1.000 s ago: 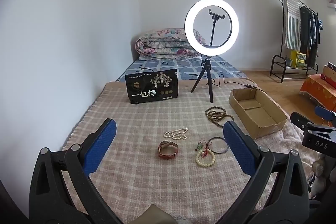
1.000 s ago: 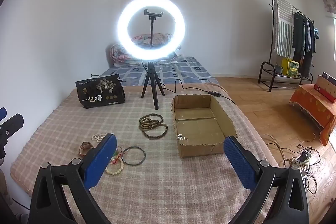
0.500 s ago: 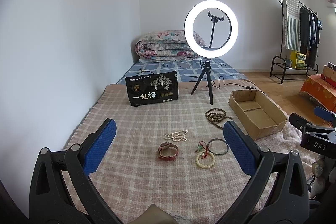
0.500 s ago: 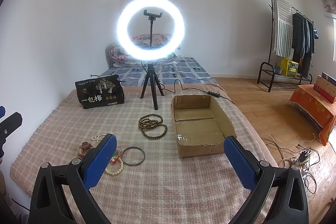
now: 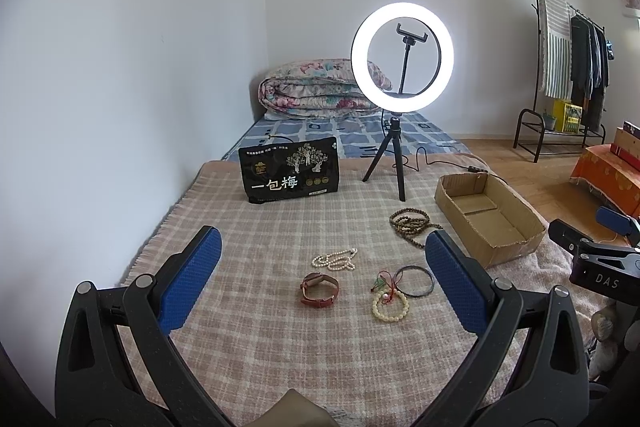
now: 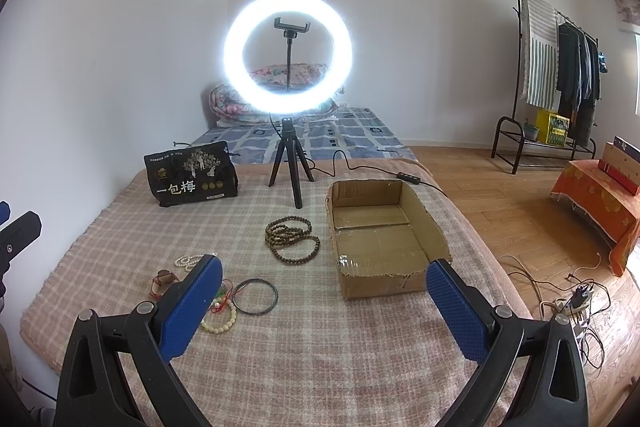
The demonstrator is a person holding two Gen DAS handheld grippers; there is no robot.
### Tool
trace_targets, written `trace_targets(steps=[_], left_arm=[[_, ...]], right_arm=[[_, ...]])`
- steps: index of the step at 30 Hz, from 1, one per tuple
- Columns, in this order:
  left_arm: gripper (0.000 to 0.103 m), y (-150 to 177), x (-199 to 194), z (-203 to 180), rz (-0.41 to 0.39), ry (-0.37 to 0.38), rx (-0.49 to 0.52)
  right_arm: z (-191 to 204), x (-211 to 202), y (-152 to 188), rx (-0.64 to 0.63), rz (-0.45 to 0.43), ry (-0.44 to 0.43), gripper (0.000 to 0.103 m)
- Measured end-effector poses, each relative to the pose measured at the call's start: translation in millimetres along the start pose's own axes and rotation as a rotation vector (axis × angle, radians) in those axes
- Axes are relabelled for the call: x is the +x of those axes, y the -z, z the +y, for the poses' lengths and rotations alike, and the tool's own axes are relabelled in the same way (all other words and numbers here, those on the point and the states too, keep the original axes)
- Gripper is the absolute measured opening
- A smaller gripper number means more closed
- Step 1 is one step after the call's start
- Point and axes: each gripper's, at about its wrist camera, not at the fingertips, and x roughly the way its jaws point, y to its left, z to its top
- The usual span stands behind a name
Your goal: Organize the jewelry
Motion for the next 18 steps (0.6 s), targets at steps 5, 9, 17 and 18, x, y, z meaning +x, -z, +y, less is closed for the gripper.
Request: trace_targets(steps=[5,9,17,18], left_arm=[[0.103,0.6,0.1,0.3,-0.001,0.000,0.000],[0.103,0.7,-0.7,-0.1,-0.003,-0.002,0.000],[0.103,-1.2,-2.0,-0.7,-0.005,-0.001,-0.001],[0.103,-1.4,-2.0,-0.8,-0.005,-0.002,-0.001]], right_arm=[[2.4,0.8,1.8,-0.002,0.004,-0.002,0.103],[3.0,1.9,1.8,-0.001,0.006,-0.003,0.103],[3.0,1.6,1.7,-0.001,0.007,-0.002,0.103],[3.3,1.6,1.8,-0.001,0.007,-0.002,0.103]])
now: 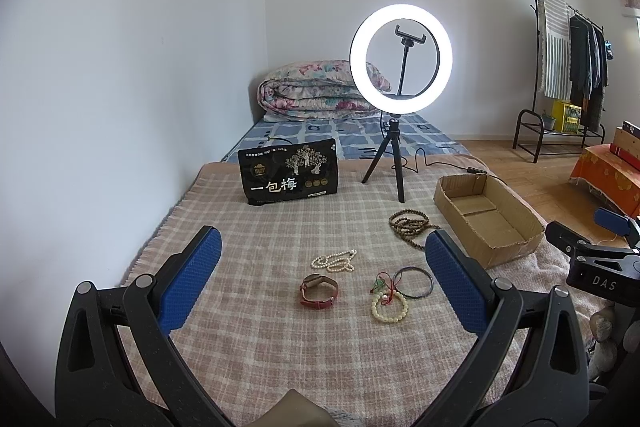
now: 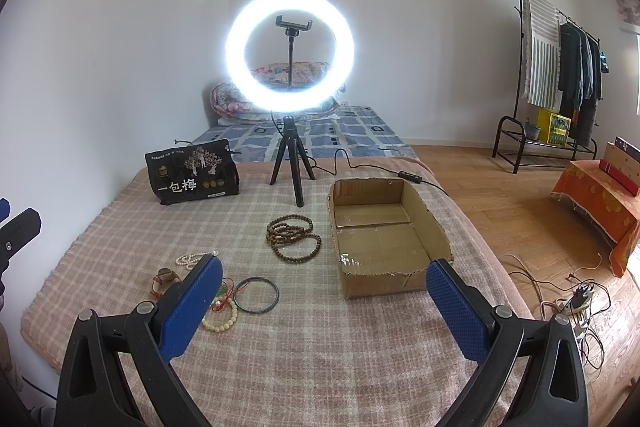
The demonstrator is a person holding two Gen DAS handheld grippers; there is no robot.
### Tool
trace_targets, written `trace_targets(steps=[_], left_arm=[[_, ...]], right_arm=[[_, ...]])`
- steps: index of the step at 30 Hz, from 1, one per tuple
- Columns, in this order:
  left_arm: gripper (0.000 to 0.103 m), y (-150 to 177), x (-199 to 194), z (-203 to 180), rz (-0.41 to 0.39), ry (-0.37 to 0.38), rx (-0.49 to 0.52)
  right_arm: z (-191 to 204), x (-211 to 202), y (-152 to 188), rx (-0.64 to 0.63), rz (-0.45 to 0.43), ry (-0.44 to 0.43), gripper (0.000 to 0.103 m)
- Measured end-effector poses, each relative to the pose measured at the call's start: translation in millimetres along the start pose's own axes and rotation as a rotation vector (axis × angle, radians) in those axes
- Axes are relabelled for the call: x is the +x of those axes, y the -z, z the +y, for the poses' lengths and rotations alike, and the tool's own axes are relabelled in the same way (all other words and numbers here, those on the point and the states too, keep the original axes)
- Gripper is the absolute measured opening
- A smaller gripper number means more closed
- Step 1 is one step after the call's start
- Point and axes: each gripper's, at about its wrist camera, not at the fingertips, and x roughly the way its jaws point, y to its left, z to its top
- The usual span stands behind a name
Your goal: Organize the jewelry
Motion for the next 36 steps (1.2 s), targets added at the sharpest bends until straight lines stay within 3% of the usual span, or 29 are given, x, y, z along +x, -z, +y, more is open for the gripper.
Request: trace_targets(steps=[29,36], left_arm=[[0.103,-4,-2,-3,0.011,0.009,-0.009],[0.103,5,12,4,0.033,0.025,-0.042]], right_arm=[[0,5,2,0.003,0.024,-0.010,0.103],[-5,14,1,0.027,0.054,-0.027,0.103]])
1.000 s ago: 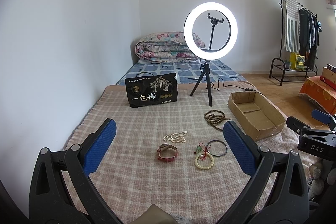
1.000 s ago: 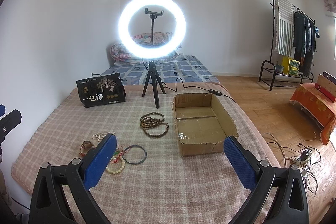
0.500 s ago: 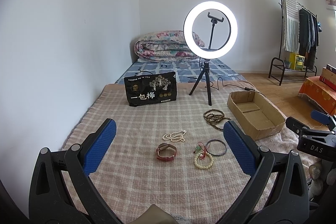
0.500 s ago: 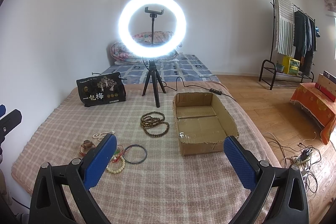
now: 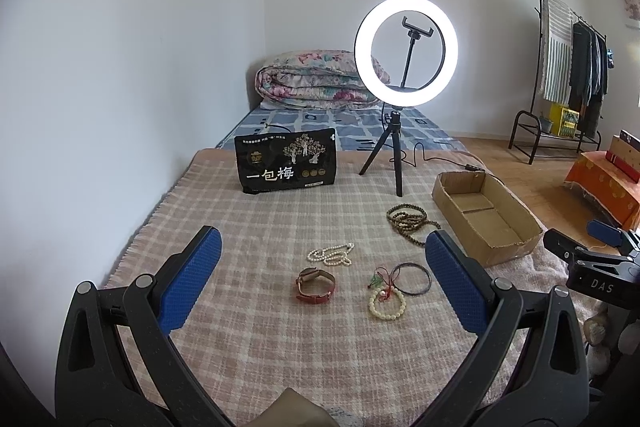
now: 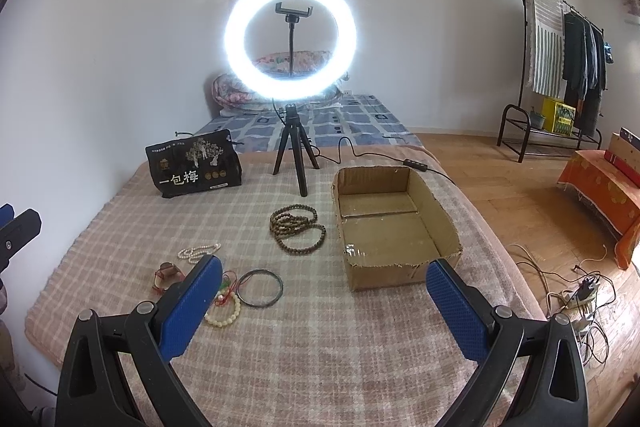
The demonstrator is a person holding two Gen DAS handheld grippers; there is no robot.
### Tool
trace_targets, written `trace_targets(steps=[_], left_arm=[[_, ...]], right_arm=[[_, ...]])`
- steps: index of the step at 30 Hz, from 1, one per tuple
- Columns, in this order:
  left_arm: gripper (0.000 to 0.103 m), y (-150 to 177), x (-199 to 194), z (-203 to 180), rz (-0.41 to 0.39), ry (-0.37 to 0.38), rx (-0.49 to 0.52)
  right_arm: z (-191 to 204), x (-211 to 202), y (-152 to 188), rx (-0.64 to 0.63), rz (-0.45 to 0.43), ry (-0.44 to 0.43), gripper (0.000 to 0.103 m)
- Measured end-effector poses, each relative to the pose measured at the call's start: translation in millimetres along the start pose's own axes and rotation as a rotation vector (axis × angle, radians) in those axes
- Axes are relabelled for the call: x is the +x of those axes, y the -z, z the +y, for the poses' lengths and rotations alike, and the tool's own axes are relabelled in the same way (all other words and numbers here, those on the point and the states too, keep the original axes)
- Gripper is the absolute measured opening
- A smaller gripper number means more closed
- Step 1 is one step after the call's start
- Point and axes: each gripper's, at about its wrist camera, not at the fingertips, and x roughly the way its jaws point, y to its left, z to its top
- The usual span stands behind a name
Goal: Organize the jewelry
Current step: 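Move the left tool to the red-strap watch while the right tool approaches the blue bangle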
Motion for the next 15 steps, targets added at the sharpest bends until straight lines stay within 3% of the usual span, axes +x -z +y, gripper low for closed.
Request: trace_targets(steps=[4,9,15], left_arm=[[0.103,1,11,17,0.013,-0.017,-0.041],[0.103,10,33,35,0.056,-0.057,-0.009],[0.103,31,63,51,0.137,-0.077,0.030]], right_arm=[[-8,8,0,0.036,0.028,-0.029,0.103],[-19,23,1,0.070,0.061,-0.049,0.103],[-9,47,7,-0.051,0.100,-0.043,0.103]])
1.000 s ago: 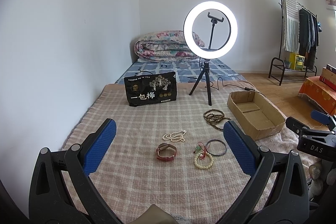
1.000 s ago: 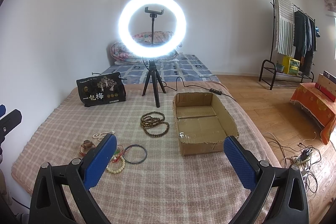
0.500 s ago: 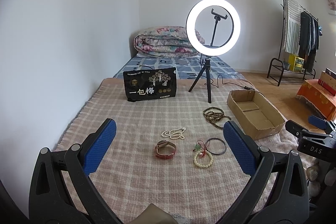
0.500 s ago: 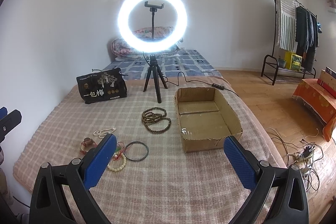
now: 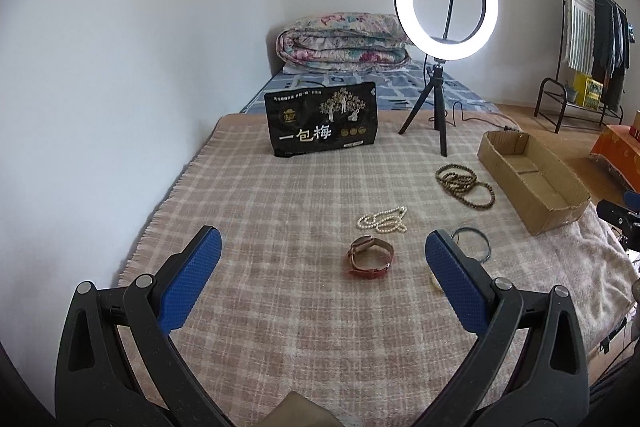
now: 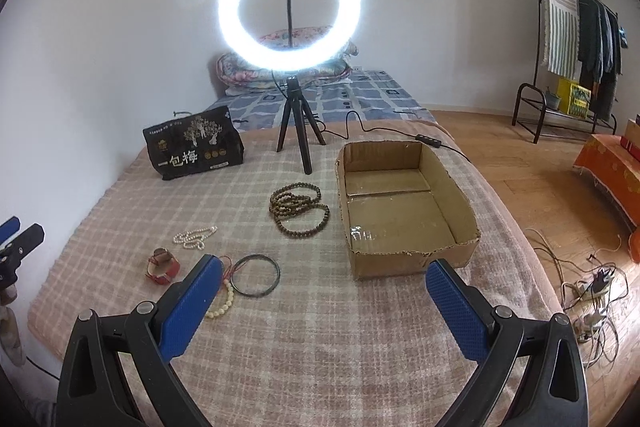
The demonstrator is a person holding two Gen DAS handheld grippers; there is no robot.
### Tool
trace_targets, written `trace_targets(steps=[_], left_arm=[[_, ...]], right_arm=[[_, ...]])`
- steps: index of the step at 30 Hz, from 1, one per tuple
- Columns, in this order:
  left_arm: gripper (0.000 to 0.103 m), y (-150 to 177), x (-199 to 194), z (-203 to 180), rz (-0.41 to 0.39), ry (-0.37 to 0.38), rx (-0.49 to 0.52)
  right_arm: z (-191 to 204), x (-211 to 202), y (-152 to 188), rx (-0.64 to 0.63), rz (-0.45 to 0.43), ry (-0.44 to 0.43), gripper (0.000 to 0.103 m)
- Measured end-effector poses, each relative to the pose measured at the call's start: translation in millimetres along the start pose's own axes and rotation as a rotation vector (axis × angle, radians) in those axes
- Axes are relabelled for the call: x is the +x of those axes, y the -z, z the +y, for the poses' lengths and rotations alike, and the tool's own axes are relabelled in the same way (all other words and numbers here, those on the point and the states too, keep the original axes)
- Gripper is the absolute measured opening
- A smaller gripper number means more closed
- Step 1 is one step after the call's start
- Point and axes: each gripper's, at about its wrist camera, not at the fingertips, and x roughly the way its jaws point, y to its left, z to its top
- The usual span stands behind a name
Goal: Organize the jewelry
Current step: 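Move the left tool to the red-strap watch while the right tool approaches the blue bangle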
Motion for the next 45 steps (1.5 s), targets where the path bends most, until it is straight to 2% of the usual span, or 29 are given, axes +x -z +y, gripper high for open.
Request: trace_targets(steps=[5,13,15,26,31,33,45], left_arm=[[0.103,14,26,5,0.065,0.026,0.021],[0.103,29,66,3,0.162,0.089,0.019],[0.100,33,73,2,0.181,0.106,0.021],[0.094,42,121,-17,0.257,0.176,0.047],[0.093,43,142,-21,0.280,0.181,0.055],[0.087,45,149,-23,0.293,0.183,0.063],[0.086,46,173,-30,0.320,0.204,0.063]], right_arm=[[14,31,12,-0.091,0.085,-0.043,0.103],[31,80,23,-0.140,0.180,-0.102,0.101],[36,91,26,-0.159,0.204,-0.120,0.101],[47,152,37,-0.231,0.338,-0.192,0.092],[51,171,38,-0.264,0.369,-0.213,0.090],[51,178,37,-0.269,0.375,-0.213,0.089],[59,194,36,-0.304,0.381,-0.249,0.086]])
